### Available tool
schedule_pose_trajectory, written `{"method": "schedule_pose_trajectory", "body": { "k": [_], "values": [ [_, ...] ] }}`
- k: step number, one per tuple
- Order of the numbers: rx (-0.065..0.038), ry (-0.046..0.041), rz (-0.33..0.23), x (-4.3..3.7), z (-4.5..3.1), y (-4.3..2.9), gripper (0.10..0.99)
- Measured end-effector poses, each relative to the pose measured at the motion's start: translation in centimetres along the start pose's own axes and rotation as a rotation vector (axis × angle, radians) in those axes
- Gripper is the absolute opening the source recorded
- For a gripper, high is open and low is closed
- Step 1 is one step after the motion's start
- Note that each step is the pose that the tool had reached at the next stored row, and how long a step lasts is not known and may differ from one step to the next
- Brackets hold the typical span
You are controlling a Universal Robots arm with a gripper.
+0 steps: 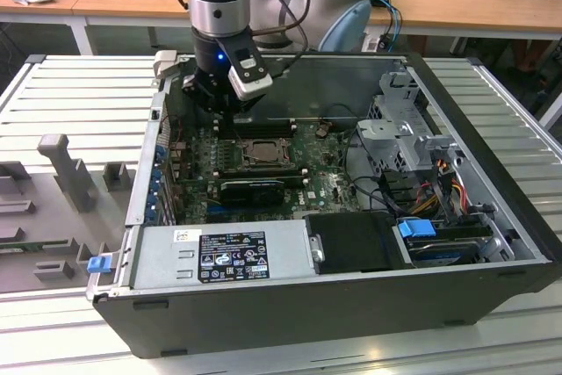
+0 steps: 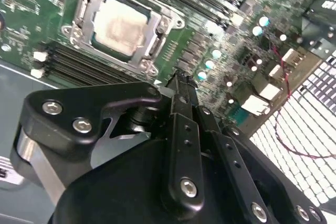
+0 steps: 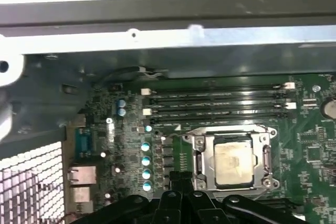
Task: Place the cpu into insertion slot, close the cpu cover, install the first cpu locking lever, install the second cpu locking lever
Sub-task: 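Install the first cpu locking lever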
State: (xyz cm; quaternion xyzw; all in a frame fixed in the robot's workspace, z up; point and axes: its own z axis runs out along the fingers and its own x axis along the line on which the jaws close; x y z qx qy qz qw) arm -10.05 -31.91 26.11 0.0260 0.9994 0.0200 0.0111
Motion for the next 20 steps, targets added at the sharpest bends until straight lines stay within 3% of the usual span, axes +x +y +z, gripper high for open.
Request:
{"method": "schedule_pose_trajectory", "body": {
  "k": [10,15,20],
  "values": [
    [-0.003,0.0002,0.000,1.96,0.66,2.05,0.106],
    [-0.004,0.0001,-0.001,1.94,0.71,2.92,0.106],
    [-0.003,0.0002,-0.001,0.99,0.74,3.00,0.106]
  ]
}}
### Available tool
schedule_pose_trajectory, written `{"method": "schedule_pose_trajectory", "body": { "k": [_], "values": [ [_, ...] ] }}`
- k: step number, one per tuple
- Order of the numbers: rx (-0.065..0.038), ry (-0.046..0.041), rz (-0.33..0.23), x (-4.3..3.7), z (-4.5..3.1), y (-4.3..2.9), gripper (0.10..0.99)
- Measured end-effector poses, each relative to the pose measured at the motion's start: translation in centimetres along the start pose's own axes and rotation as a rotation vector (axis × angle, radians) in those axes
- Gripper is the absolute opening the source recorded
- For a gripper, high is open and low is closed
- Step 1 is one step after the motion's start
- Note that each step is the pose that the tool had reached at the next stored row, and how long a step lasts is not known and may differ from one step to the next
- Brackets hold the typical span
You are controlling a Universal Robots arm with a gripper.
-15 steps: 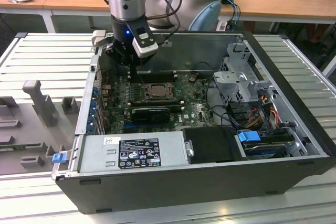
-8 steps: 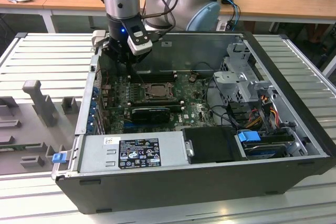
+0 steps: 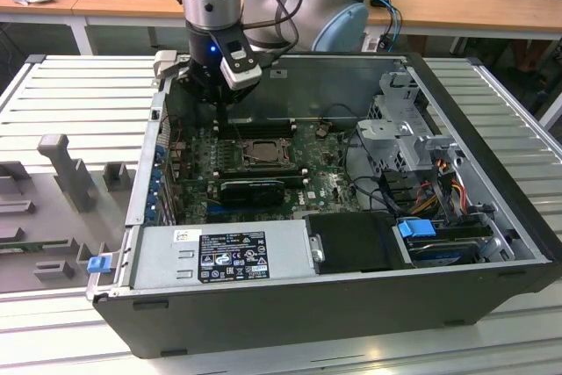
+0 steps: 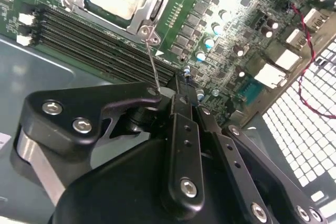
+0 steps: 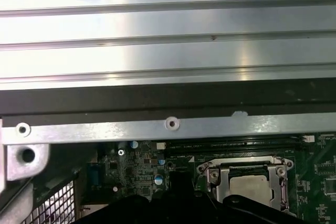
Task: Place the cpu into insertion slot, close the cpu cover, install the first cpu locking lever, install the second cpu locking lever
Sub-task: 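Install the first cpu locking lever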
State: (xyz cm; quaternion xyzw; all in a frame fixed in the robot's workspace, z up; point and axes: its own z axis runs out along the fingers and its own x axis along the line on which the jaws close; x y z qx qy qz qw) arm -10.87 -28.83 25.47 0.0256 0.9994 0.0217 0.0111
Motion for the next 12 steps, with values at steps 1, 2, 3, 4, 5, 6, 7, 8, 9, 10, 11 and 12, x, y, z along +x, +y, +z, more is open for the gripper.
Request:
{"method": "schedule_pose_trajectory", "body": {
  "k": [1,2,3,4,5,6,7,8,9,10,11,12],
  "values": [
    [0.000,0.0000,0.000,-0.04,0.00,0.00,0.106],
    [0.000,-0.0001,0.000,-0.10,0.01,0.01,0.106],
    [0.000,-0.0001,0.000,-0.15,0.02,0.01,0.106],
    [0.000,-0.0001,0.000,-0.21,0.03,0.02,0.106],
    [0.000,-0.0001,0.000,-0.27,0.04,0.02,0.106],
    [0.000,0.0000,0.000,-0.35,0.05,0.02,0.106],
    [0.000,-0.0001,0.000,-0.56,0.06,0.03,0.106],
    [0.000,-0.0001,0.000,-0.88,0.07,0.05,0.106],
    [0.000,0.0000,0.000,-1.57,0.09,0.08,0.106],
    [0.000,0.0002,0.000,-2.49,0.13,0.13,0.106],
    [0.000,0.0002,0.000,-3.39,0.19,0.17,0.106],
    [0.000,0.0003,0.000,-4.02,0.27,0.20,0.106]
  ]
}}
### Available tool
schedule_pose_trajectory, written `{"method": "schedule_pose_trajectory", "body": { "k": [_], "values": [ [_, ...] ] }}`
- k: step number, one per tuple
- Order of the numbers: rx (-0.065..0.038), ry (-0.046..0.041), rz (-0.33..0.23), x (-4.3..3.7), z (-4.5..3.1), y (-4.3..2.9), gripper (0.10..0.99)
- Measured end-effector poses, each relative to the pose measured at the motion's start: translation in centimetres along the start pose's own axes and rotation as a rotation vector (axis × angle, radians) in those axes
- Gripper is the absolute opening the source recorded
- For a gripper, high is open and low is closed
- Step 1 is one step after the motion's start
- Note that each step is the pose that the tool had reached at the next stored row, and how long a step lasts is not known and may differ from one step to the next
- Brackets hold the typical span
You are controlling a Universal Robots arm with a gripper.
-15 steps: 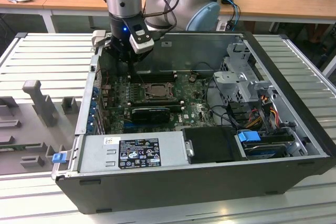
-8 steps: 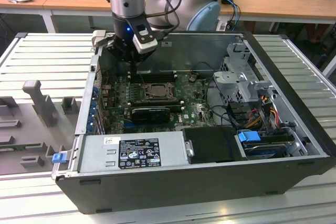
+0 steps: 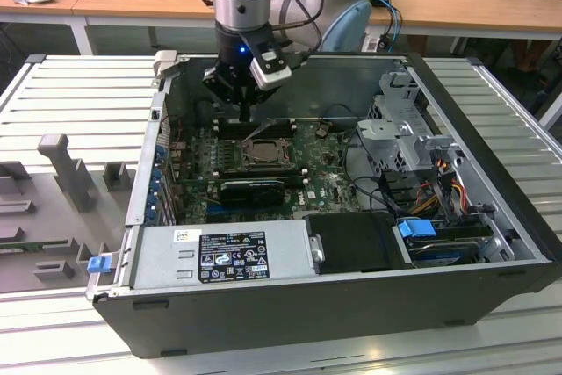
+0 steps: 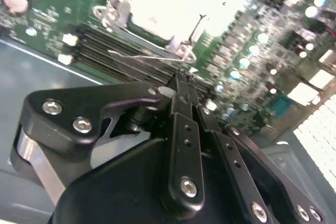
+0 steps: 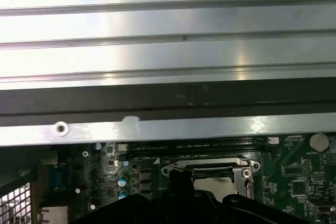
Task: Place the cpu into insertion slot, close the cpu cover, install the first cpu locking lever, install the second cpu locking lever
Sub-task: 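Install the first cpu locking lever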
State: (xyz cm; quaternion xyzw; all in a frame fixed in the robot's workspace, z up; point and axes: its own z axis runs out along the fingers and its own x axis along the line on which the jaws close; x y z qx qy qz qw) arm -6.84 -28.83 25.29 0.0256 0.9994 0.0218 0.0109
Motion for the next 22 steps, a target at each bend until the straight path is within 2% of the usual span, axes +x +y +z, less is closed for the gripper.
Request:
{"method": "schedule_pose_trajectory", "body": {
  "k": [2,4,6,8,16,22],
  "values": [
    [-0.001,-0.0002,0.000,-0.33,0.09,0.01,0.106],
    [-0.008,0.0005,0.000,-0.66,0.18,0.02,0.106],
    [-0.031,0.0016,0.001,-0.77,0.24,0.03,0.106],
    [-0.059,0.0028,0.001,-0.99,0.37,0.01,0.106],
    [-0.061,0.0042,-0.015,-2.31,1.97,0.15,0.106],
    [-0.062,0.0047,-0.025,-3.24,2.52,0.22,0.106]
  ]
}}
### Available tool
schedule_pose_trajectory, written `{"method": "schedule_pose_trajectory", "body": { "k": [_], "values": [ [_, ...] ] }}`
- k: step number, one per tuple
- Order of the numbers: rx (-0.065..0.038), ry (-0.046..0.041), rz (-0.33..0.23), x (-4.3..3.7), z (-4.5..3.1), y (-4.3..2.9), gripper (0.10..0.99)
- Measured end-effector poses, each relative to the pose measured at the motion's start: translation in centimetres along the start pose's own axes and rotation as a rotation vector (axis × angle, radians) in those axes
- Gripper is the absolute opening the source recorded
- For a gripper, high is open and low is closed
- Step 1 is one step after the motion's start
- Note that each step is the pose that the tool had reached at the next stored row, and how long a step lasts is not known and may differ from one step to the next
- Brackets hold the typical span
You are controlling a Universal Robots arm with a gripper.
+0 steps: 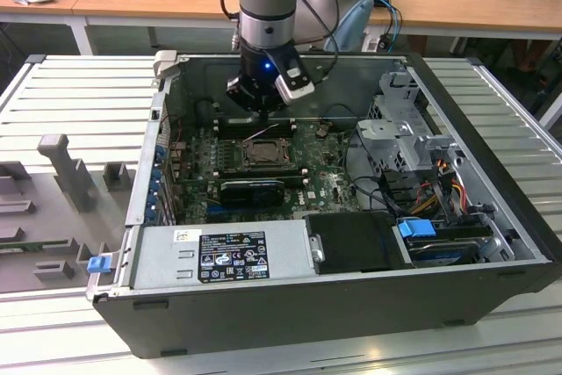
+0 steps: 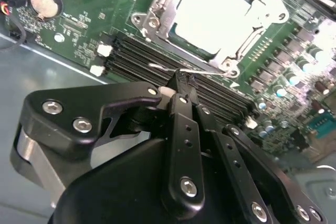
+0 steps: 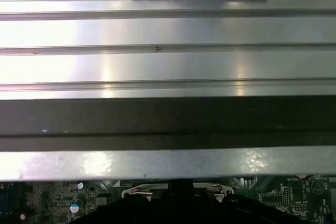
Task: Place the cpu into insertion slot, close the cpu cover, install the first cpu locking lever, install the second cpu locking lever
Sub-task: 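Install the first cpu locking lever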
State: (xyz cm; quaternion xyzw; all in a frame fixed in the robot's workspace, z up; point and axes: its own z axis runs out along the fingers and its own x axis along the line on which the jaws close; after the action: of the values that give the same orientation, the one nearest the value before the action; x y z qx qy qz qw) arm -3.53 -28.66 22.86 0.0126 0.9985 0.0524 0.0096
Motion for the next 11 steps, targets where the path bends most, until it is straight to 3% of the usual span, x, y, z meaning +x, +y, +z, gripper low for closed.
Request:
{"method": "schedule_pose_trajectory", "body": {
  "k": [11],
  "values": [
    [0.001,-0.0003,0.000,-1.15,1.82,-0.16,0.106]
  ]
}}
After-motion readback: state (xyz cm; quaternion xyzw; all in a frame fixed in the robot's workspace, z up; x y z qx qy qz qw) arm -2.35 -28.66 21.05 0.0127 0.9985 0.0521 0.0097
